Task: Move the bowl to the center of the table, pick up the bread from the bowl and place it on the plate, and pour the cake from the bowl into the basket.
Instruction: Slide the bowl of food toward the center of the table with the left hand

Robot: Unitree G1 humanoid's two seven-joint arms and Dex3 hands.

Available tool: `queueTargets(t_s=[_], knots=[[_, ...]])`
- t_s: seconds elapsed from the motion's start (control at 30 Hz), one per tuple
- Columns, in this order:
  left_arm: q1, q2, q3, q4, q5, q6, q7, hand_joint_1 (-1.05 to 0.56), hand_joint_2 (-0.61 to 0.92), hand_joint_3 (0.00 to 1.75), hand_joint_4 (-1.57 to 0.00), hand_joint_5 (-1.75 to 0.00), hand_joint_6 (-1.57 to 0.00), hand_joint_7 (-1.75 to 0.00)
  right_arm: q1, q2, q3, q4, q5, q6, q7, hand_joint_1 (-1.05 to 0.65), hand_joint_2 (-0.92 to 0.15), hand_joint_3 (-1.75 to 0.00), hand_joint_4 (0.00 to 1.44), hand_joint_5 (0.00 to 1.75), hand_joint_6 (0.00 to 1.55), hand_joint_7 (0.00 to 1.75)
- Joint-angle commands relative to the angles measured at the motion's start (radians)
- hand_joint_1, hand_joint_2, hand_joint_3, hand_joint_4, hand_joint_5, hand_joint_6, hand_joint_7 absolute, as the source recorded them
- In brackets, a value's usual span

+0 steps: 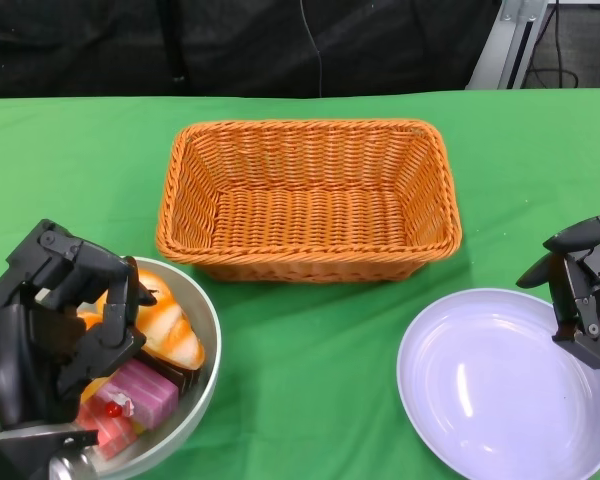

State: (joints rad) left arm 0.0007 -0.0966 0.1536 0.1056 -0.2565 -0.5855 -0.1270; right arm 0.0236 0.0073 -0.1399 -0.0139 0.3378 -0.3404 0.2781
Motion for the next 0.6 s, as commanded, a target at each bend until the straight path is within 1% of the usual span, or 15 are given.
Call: queueTargets(t_s=[0.03,0.2,0.33,0.6], knots=[[0.000,0.012,0.009,0.010,0.000,-0.019,-0.006,-0.10,0.61,0.93,-0.75,-1.74,-0.75,-1.42,0.009,0.000,-0.008,-0.007,-0.004,-0.017,-0.008,-0.11,-0.68,-0.88,0.76,1.63,0.71,1.25],[-0.002,0.012,0.008,0.012,0.007,-0.019,-0.002,-0.11,0.65,0.87,-0.73,-1.74,-0.74,-1.43,-0.001,-0.002,-0.013,0.011,-0.010,-0.039,-0.004,-0.12,-0.65,-0.91,0.76,1.63,0.71,1.26],[-0.003,0.010,0.006,0.013,0.008,-0.023,-0.002,-0.10,0.66,0.84,-0.74,-1.74,-0.75,-1.43,0.004,-0.007,-0.011,-0.001,0.004,-0.016,-0.001,-0.12,-0.65,-0.93,0.75,1.63,0.70,1.27],[-0.004,0.011,0.006,0.012,0.007,-0.020,-0.006,-0.09,0.62,0.90,-0.76,-1.72,-0.76,-1.41,0.001,-0.009,-0.013,0.004,0.003,-0.016,0.004,-0.12,-0.68,-0.89,0.75,1.64,0.69,1.25]])
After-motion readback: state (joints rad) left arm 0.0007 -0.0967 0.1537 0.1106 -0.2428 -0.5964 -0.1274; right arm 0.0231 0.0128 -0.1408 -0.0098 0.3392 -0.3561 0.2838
